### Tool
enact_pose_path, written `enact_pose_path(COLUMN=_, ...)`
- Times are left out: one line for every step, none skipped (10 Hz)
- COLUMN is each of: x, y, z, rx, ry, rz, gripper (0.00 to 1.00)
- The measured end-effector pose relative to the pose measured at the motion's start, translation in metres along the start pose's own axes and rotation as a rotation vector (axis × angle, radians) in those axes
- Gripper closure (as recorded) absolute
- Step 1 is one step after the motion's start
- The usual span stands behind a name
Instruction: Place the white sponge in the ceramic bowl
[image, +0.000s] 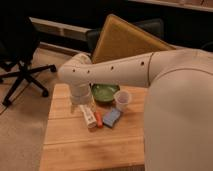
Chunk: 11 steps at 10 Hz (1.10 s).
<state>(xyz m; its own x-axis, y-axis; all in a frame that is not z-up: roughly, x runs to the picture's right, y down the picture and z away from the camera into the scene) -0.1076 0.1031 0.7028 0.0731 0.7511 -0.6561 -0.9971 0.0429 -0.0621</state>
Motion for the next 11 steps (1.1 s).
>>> enact_pose_path(x=0.0, y=0.0, z=0.0, rx=0.0, ry=0.0, rz=0.0, gripper=0.35)
enact_pose_path(x=0.0, y=0.0, z=0.0, rx=0.0, ry=0.0, rz=0.0, gripper=0.35)
enact_pose_path(x=0.0, y=0.0, z=0.0, rx=0.0, ry=0.0, rz=0.0, gripper=0.35)
enact_pose_path(x=0.0, y=0.0, z=-0.001, rx=0.0, ry=-0.002, rz=0.0, gripper=0.35)
enact_pose_path(x=0.0, y=0.0, z=-0.001, rx=0.0, ry=-0.002, rz=0.0, gripper=0.35)
enact_pose_path(x=0.0, y=0.0, z=-0.001, rx=-0.001, ry=-0.002, rz=0.0, gripper=0.35)
enact_pose_path(x=0.0, y=0.0, z=-0.001, rx=0.0, ry=-0.002, rz=0.0, gripper=0.35)
enact_pose_path(x=-0.001, y=0.0, z=-0.001, rx=0.001, ry=-0.005, rz=-0.002, gripper=0.35)
enact_pose_path(x=-0.006, y=-0.001, z=-0.005, rx=0.009, ry=-0.026, rz=-0.01, gripper=0.35)
enact_pose_path(x=-0.015, y=-0.005, z=-0.011, rx=0.021, ry=-0.059, rz=-0.021, gripper=0.35)
enact_pose_path(x=-0.032, y=-0.014, z=-0.023, rx=0.033, ry=-0.124, rz=-0.03, gripper=0.35)
